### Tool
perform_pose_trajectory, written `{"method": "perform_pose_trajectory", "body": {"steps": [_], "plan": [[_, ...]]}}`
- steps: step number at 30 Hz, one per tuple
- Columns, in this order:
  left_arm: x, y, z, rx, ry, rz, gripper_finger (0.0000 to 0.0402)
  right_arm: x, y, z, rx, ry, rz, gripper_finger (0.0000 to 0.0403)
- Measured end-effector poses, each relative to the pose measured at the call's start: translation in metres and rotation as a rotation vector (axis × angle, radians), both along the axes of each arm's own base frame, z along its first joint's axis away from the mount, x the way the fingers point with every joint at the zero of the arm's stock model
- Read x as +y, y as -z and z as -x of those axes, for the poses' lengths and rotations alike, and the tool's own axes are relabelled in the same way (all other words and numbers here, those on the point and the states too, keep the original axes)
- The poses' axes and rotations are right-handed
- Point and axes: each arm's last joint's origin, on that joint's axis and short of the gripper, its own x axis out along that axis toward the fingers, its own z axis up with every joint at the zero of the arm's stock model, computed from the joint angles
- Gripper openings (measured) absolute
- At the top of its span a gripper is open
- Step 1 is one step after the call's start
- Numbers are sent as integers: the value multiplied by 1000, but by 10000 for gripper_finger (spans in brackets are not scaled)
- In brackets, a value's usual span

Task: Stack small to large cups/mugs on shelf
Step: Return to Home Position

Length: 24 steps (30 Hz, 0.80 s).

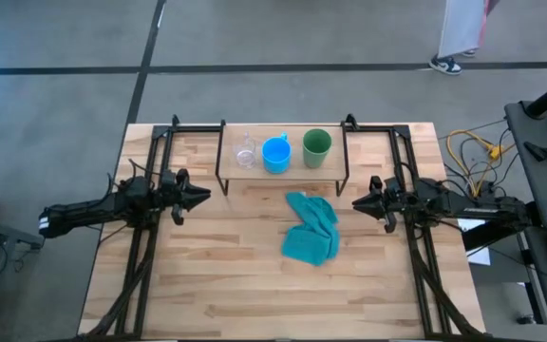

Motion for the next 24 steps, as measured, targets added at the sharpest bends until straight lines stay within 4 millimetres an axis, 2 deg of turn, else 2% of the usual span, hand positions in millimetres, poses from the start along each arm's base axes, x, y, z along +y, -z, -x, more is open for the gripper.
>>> {"method": "perform_pose_trajectory", "body": {"steps": [24], "plan": [[0,0,0,-1,1,-1,57,0,-1,0,-3,-2,-21,68]]}}
